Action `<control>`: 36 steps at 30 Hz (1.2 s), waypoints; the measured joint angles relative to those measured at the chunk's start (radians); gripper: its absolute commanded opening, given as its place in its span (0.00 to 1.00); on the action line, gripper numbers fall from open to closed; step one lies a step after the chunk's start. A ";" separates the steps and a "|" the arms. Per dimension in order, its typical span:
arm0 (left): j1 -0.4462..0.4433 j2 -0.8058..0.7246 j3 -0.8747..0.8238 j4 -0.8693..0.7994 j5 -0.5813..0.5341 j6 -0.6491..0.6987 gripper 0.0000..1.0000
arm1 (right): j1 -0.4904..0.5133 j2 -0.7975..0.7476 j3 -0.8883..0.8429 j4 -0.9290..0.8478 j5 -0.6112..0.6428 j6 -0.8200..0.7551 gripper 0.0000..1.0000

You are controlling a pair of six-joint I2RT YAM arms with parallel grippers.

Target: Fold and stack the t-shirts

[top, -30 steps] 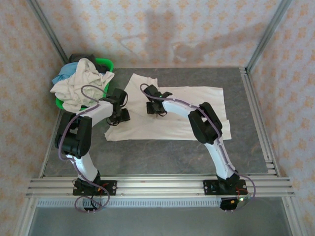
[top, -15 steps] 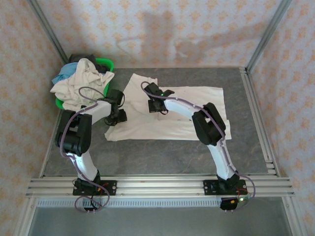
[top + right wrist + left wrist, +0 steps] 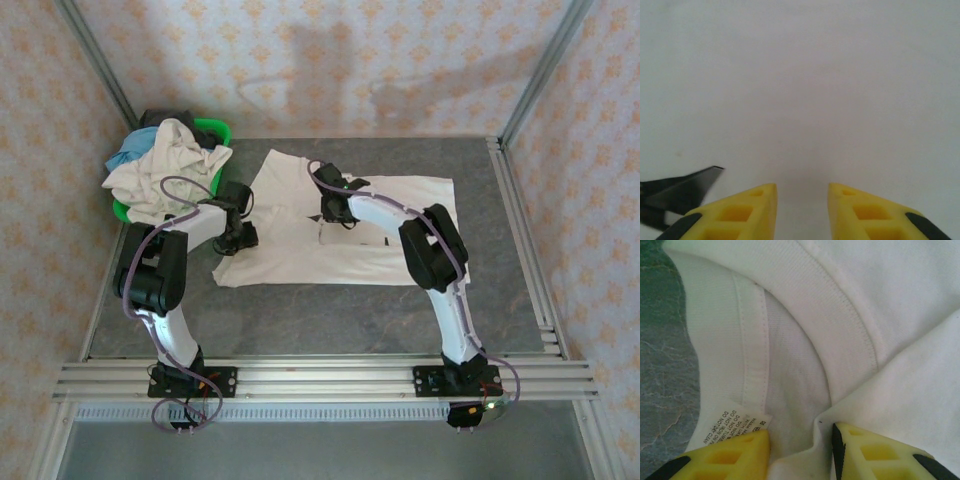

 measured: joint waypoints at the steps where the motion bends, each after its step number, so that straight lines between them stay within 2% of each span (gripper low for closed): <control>1: 0.000 0.000 0.002 -0.004 0.000 0.000 0.39 | 0.000 -0.010 -0.014 0.001 0.013 -0.002 0.35; 3: 0.000 0.000 0.005 -0.011 -0.002 0.000 0.40 | 0.002 -0.057 -0.082 0.005 0.034 -0.002 0.37; 7: 0.000 -0.020 0.007 -0.040 -0.010 0.003 0.48 | 0.005 -0.257 -0.322 0.017 0.078 0.010 0.40; 12: -0.010 -0.142 -0.020 -0.064 -0.020 -0.001 0.50 | 0.000 -0.480 -0.583 0.040 0.122 0.081 0.43; 18: -0.146 -0.249 -0.158 -0.039 -0.045 -0.051 0.51 | -0.021 -0.579 -0.813 0.057 0.140 0.180 0.44; 22: -0.171 -0.286 -0.311 -0.039 -0.066 -0.109 0.53 | -0.075 -0.617 -0.900 0.060 0.128 0.238 0.44; 28: -0.151 -0.335 -0.350 -0.043 -0.114 -0.151 0.53 | -0.193 -0.718 -0.991 0.078 0.088 0.297 0.45; 32: -0.114 -0.396 -0.401 -0.070 -0.124 -0.169 0.55 | -0.229 -0.822 -1.051 0.065 0.074 0.320 0.46; 36: -0.114 -0.513 -0.410 -0.108 -0.144 -0.189 0.65 | -0.220 -0.930 -1.060 0.079 0.025 0.323 0.49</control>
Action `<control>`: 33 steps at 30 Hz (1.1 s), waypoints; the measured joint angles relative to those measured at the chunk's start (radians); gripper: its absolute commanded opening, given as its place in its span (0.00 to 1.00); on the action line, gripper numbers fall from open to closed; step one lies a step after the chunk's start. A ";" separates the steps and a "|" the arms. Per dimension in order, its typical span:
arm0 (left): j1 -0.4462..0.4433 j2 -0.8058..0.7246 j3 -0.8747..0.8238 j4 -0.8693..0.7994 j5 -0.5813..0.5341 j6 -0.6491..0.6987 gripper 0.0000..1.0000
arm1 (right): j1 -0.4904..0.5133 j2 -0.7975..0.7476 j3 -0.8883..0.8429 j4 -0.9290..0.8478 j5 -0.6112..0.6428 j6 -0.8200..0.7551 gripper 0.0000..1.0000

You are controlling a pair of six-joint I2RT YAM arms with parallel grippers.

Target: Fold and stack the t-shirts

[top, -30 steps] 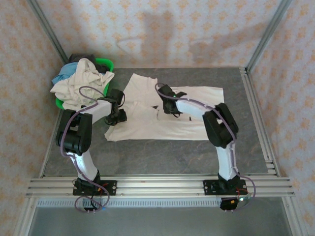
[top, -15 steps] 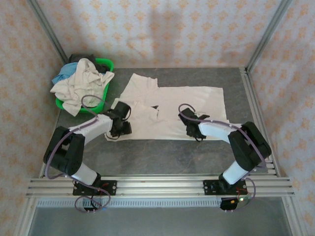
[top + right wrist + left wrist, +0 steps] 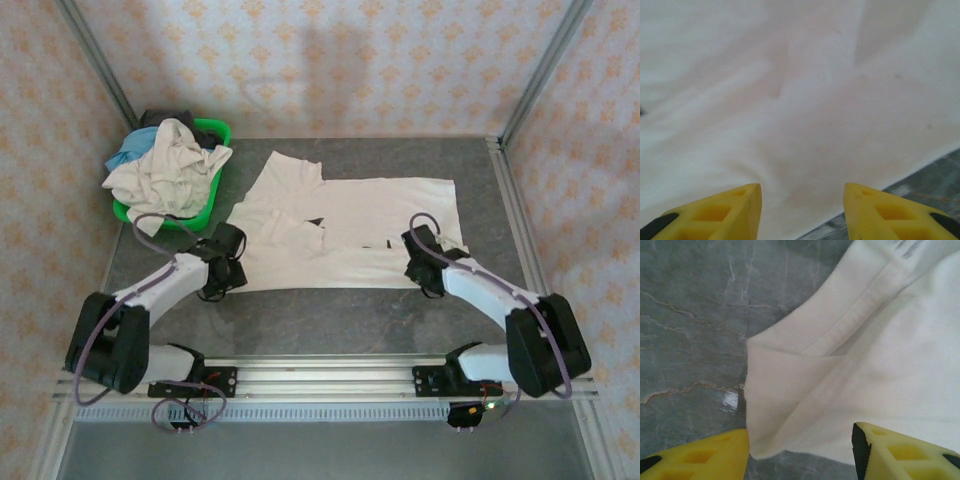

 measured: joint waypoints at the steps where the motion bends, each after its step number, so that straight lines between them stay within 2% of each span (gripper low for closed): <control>1: -0.017 -0.027 0.003 0.000 -0.003 -0.003 0.66 | 0.013 -0.017 0.002 0.012 -0.012 0.000 0.49; 5: -0.114 -0.028 0.047 0.006 0.003 -0.011 0.66 | 0.080 0.002 0.024 0.044 -0.042 -0.002 0.50; 8: -0.132 0.039 0.077 0.035 0.011 -0.013 0.65 | 0.092 0.071 0.047 0.063 -0.041 -0.006 0.49; 11: -0.099 0.139 0.086 0.059 0.021 -0.004 0.62 | 0.060 0.142 0.056 0.064 -0.027 -0.004 0.49; 14: -0.017 0.225 0.080 0.083 0.046 0.003 0.59 | -0.003 0.184 0.055 0.063 -0.028 0.011 0.50; 18: 0.040 0.222 0.076 0.114 0.059 0.004 0.59 | -0.056 0.184 0.038 0.063 -0.024 0.042 0.51; 27: 0.039 0.104 -0.030 0.132 0.065 -0.001 0.60 | -0.064 0.028 -0.060 0.026 -0.066 0.083 0.51; 30: 0.039 0.032 -0.063 0.064 0.070 -0.008 0.63 | -0.064 -0.069 -0.072 -0.027 -0.078 0.085 0.53; 33: 0.034 -0.021 -0.026 -0.033 0.075 0.000 0.68 | -0.064 -0.140 -0.037 -0.068 -0.068 0.060 0.57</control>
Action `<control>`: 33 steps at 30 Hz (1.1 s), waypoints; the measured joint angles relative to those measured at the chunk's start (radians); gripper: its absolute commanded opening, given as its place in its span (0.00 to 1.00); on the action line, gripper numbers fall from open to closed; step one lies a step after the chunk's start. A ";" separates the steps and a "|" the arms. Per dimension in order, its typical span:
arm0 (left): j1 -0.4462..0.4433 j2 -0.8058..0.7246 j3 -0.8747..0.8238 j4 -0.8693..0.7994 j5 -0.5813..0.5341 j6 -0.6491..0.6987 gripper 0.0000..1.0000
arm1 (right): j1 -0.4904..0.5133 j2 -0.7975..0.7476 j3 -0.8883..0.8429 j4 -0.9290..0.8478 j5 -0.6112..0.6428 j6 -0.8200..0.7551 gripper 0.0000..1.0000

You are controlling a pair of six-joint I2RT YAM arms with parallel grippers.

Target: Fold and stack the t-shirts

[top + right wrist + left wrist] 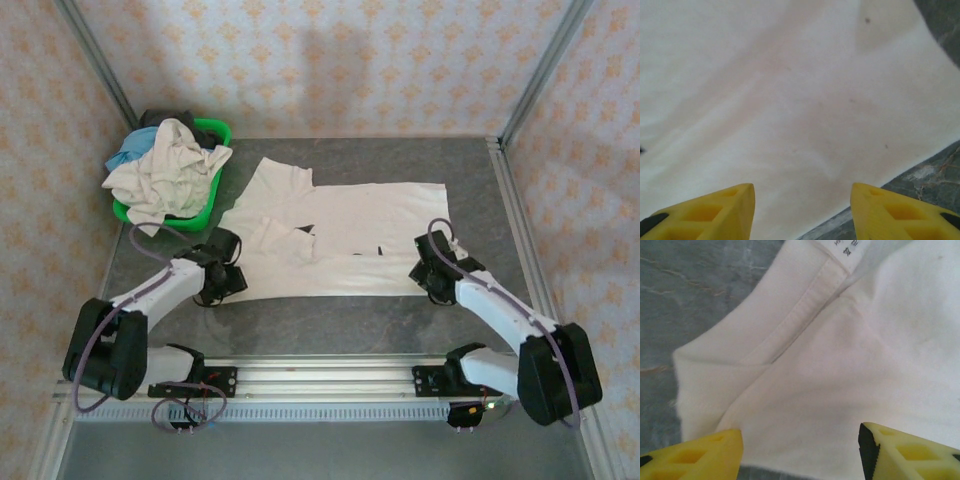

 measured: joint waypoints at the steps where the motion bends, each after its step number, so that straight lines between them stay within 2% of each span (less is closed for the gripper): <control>1: -0.002 -0.007 0.036 -0.032 -0.003 0.003 0.72 | 0.000 -0.002 0.028 -0.013 0.009 -0.013 0.60; 3: -0.008 -0.009 0.143 -0.072 -0.018 0.016 0.81 | -0.004 0.021 0.122 -0.023 0.038 -0.054 0.67; 4: -0.008 -0.005 0.201 -0.077 -0.023 0.026 0.82 | -0.007 0.044 0.171 -0.019 0.052 -0.074 0.69; 7: -0.008 0.055 0.401 -0.074 -0.041 0.058 0.82 | -0.027 0.171 0.349 -0.002 0.083 -0.142 0.71; 9: -0.008 0.158 0.558 -0.072 -0.049 0.084 0.80 | -0.055 0.299 0.484 0.005 0.091 -0.192 0.72; 16: -0.008 0.682 1.143 -0.103 -0.080 0.176 0.75 | -0.177 0.708 0.844 -0.019 0.078 -0.330 0.73; 21: -0.005 1.140 1.718 -0.230 -0.089 0.216 0.76 | -0.255 0.955 1.085 -0.085 0.063 -0.392 0.72; 23: 0.000 1.272 1.892 -0.267 -0.089 0.223 0.76 | -0.278 1.032 1.169 -0.111 0.059 -0.407 0.72; 25: 0.011 1.351 1.972 -0.288 -0.087 0.224 0.77 | -0.298 1.087 1.225 -0.132 0.042 -0.421 0.72; 33: 0.076 1.392 1.941 -0.277 -0.073 0.219 0.79 | -0.335 1.196 1.326 -0.200 -0.026 -0.476 0.72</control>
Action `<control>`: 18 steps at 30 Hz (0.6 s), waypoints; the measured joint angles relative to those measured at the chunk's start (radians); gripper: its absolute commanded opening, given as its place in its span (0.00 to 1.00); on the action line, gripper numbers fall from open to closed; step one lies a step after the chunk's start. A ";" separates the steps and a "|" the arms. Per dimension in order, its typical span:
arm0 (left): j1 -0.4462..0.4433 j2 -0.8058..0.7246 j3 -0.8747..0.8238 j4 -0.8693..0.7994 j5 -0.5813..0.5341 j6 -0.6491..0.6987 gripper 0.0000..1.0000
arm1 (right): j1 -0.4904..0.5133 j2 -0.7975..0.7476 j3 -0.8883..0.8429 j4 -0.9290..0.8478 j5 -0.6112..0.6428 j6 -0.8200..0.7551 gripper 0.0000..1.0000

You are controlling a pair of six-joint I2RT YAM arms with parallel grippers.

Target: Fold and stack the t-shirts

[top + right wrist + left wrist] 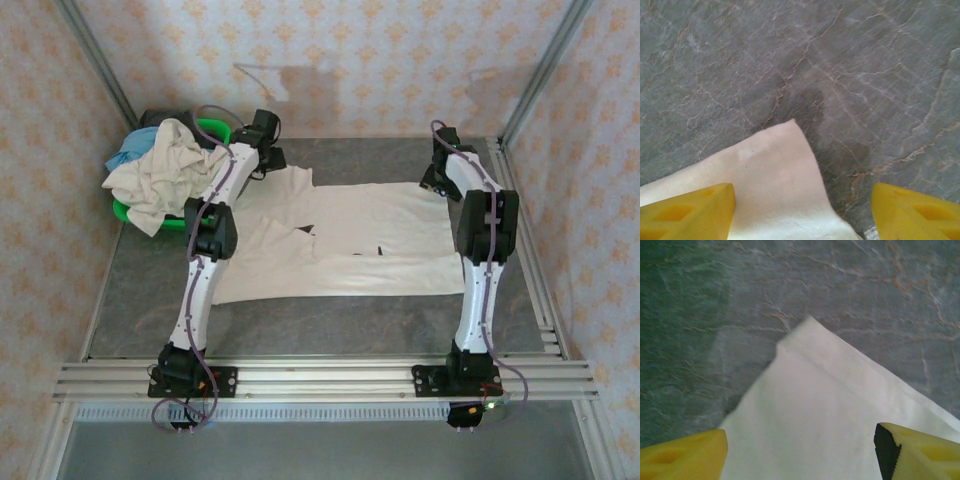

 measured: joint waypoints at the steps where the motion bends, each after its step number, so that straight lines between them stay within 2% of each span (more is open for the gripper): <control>1: 0.004 0.003 0.000 0.010 -0.001 -0.005 0.79 | 0.001 0.009 0.010 -0.003 -0.006 -0.006 0.72; 4: 0.011 0.023 0.003 0.042 -0.003 -0.016 0.80 | 0.004 0.034 0.028 -0.008 -0.023 -0.021 0.70; 9: 0.024 0.114 0.070 0.087 0.027 -0.053 0.69 | 0.004 0.050 0.054 -0.015 -0.035 -0.033 0.61; 15: 0.040 0.130 0.091 0.140 0.113 -0.083 0.21 | 0.004 0.057 0.065 -0.021 -0.059 -0.044 0.33; 17: 0.042 0.130 0.091 0.139 0.146 -0.083 0.02 | 0.004 0.060 0.077 -0.026 -0.061 -0.048 0.22; 18: 0.043 0.130 0.091 0.138 0.162 -0.085 0.00 | 0.004 0.061 0.085 -0.030 -0.061 -0.051 0.18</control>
